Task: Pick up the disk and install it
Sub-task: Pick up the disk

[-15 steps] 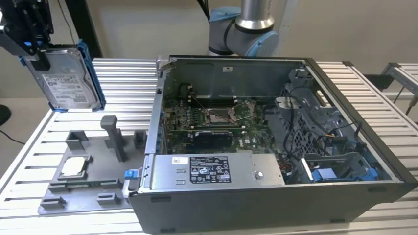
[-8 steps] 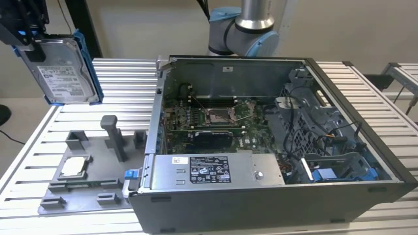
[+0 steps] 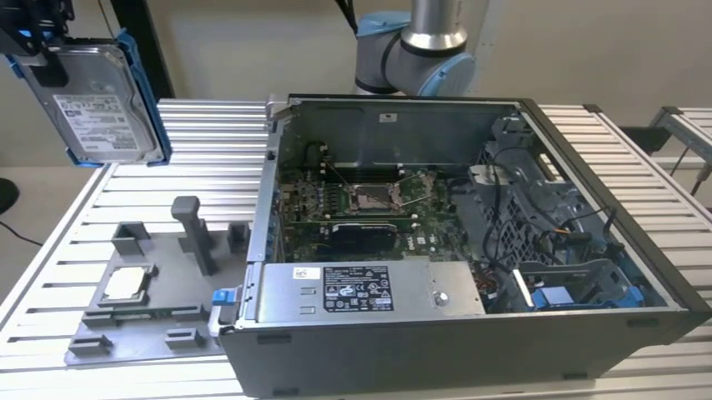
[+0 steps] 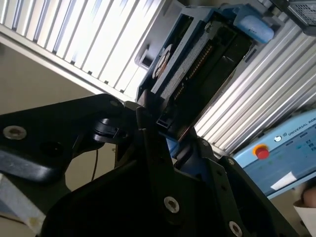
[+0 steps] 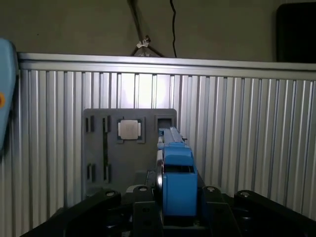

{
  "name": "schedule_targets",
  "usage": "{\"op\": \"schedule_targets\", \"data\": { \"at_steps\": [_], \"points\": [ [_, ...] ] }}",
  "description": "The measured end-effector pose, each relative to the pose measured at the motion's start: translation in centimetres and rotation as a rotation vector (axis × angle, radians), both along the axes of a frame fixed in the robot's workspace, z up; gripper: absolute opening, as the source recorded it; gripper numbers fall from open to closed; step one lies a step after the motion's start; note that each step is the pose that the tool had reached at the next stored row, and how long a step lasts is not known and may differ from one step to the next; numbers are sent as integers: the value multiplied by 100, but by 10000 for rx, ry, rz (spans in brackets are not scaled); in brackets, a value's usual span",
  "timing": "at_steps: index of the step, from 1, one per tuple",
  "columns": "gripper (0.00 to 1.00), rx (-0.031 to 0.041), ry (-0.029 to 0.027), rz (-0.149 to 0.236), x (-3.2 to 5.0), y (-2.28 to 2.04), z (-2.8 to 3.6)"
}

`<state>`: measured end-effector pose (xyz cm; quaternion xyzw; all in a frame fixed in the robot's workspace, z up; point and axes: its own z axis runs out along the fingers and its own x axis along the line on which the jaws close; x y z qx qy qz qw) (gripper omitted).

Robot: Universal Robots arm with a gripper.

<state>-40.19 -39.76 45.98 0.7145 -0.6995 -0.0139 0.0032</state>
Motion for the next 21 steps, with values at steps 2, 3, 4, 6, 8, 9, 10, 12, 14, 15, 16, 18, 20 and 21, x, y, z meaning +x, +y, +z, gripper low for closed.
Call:
{"op": "schedule_targets", "data": {
  "at_steps": [2, 3, 4, 6, 8, 9, 10, 12, 14, 15, 16, 18, 20, 21],
  "points": [
    [0, 0, -1, 9, 0, 0, 54],
    [0, 0, 0, 13, 0, 0, 82],
    [0, -1, 1, 18, 0, 0, 110],
    [0, 0, -1, 28, 0, 0, 168],
    [0, -1, 0, 37, 0, 0, 227],
    [0, -1, 0, 42, 0, 0, 256],
    [0, -1, 0, 47, 0, 0, 286],
    [0, -2, 1, 57, 1, 0, 345],
    [0, -2, 1, 68, 1, 0, 402],
    [0, -1, 0, 74, 0, 0, 428],
    [0, -1, 1, 81, 1, 0, 458],
    [0, -1, 1, 93, 0, 0, 513],
    [0, -1, 1, 98, 0, 0, 535],
    [0, -1, 0, 99, 0, 0, 535]
  ]
}}
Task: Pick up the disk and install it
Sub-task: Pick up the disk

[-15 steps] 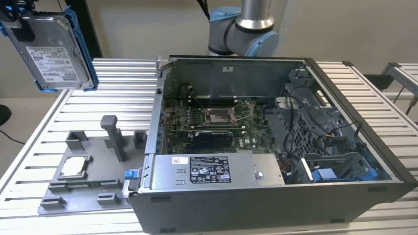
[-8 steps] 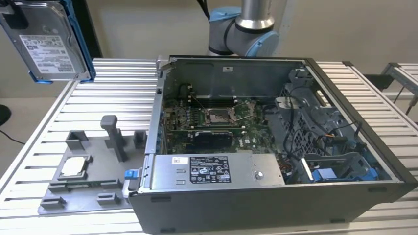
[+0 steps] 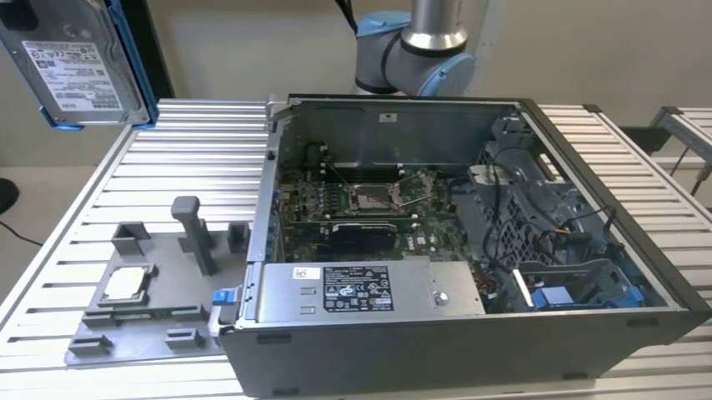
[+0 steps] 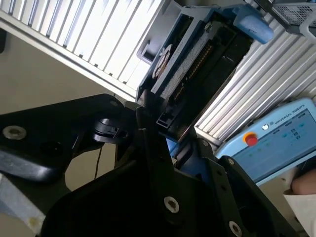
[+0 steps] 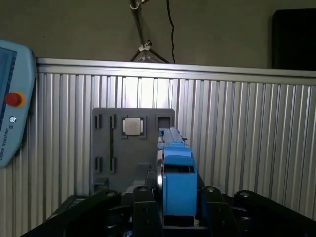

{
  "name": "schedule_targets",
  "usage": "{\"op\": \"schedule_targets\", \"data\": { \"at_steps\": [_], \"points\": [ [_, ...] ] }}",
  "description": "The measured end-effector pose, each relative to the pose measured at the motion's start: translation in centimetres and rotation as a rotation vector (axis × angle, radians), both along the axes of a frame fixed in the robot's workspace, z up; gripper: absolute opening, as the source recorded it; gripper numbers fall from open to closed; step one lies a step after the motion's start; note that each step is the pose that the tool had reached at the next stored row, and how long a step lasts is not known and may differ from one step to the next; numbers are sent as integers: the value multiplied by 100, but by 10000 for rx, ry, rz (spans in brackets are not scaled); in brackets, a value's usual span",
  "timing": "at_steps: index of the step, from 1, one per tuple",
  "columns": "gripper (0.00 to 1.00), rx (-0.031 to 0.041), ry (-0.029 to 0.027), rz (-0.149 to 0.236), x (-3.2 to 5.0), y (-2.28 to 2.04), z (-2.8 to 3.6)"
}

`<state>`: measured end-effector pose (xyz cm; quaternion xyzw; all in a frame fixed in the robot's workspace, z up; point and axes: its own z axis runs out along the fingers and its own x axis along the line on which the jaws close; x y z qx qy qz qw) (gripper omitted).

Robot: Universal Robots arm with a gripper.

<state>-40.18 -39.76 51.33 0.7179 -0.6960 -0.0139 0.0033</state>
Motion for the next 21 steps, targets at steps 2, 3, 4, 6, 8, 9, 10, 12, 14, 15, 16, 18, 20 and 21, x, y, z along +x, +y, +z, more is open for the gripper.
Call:
{"op": "schedule_targets", "data": {
  "at_steps": [2, 3, 4, 6, 8, 9, 10, 12, 14, 15, 16, 18, 20, 21],
  "points": [
    [0, 0, 0, 0, 0, 0, 0],
    [0, 0, 0, 1, 0, 0, 0],
    [0, 0, 0, 0, 0, 0, 0],
    [0, -1, 0, 1, 11, -1, 1],
    [0, -1, 0, 0, 37, 0, 0],
    [0, -1, 0, 0, 57, 0, 0],
    [0, -1, 0, 0, 81, 0, 0],
    [0, 0, 0, 0, 139, 0, 0],
    [0, -1, 0, 0, 214, 0, 0],
    [0, -1, 1, 1, 253, 0, 1],
    [0, -1, 1, 1, 295, 0, 1],
    [0, -1, 0, 0, 379, 0, 0],
    [0, -1, 0, 0, 458, 0, 1],
    [0, 0, 0, 0, 501, 0, 0]
  ]
}}
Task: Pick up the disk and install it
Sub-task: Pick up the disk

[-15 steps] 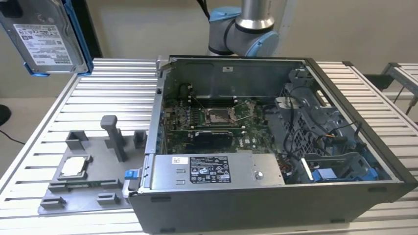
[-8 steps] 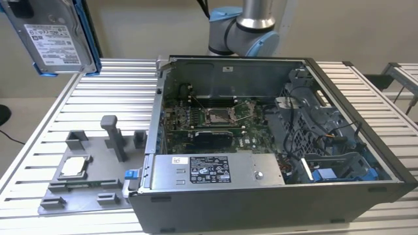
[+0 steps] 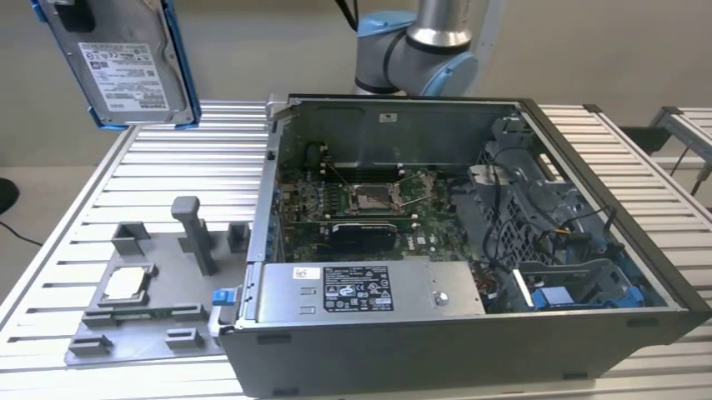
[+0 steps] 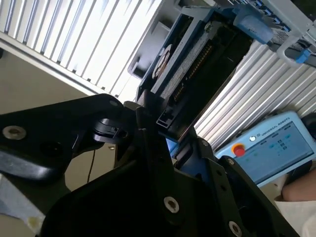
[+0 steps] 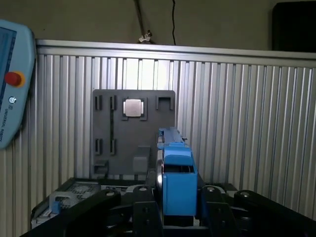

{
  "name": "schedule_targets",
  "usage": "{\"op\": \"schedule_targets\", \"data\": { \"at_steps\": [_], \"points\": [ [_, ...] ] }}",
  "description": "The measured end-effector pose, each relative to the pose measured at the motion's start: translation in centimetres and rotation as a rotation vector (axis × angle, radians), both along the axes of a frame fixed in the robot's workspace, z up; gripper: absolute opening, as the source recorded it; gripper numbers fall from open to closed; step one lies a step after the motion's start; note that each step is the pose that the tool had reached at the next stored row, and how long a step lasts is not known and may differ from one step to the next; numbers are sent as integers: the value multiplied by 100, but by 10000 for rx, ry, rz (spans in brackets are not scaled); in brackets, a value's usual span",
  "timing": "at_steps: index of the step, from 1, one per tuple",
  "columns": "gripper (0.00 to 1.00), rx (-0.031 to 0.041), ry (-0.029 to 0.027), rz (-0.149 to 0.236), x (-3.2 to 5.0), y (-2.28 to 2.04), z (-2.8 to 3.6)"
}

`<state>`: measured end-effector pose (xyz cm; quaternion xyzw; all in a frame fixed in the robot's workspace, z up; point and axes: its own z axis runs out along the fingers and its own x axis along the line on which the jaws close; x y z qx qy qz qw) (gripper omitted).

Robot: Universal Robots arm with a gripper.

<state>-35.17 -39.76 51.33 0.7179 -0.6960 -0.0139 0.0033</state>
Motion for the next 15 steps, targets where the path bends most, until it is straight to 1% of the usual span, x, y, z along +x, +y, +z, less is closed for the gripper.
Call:
{"op": "schedule_targets", "data": {
  "at_steps": [8, 15],
  "points": [
    [0, -1, 1, 1, 321, 0, 0],
    [0, -1, 1, 0, 582, 0, 1]
  ]
}}
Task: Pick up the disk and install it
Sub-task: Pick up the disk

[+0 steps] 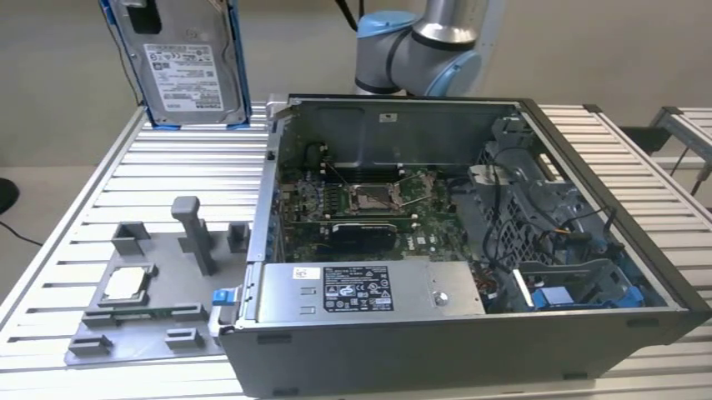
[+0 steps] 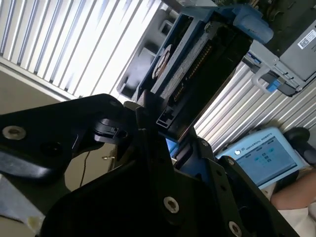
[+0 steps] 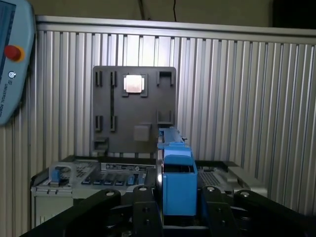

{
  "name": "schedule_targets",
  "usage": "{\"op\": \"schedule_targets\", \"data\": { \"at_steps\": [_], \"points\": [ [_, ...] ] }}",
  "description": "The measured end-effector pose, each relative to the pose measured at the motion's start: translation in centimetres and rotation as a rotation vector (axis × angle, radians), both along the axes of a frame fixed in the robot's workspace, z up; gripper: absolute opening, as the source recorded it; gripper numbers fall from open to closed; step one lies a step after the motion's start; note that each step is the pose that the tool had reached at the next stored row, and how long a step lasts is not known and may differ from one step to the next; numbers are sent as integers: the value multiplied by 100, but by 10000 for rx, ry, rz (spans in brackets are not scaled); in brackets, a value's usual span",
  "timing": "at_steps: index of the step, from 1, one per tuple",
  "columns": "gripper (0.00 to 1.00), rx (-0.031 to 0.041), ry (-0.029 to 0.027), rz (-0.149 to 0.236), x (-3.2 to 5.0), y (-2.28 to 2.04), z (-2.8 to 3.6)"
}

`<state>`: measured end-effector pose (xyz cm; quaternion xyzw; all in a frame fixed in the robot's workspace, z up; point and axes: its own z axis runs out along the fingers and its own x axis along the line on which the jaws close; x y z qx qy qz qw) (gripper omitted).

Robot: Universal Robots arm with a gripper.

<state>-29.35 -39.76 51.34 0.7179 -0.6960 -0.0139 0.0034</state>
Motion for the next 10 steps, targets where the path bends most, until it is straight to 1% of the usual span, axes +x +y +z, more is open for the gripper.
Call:
{"op": "schedule_targets", "data": {
  "at_steps": [10],
  "points": [
    [0, 1, 0, 0, 446, 0, 0]
  ]
}}
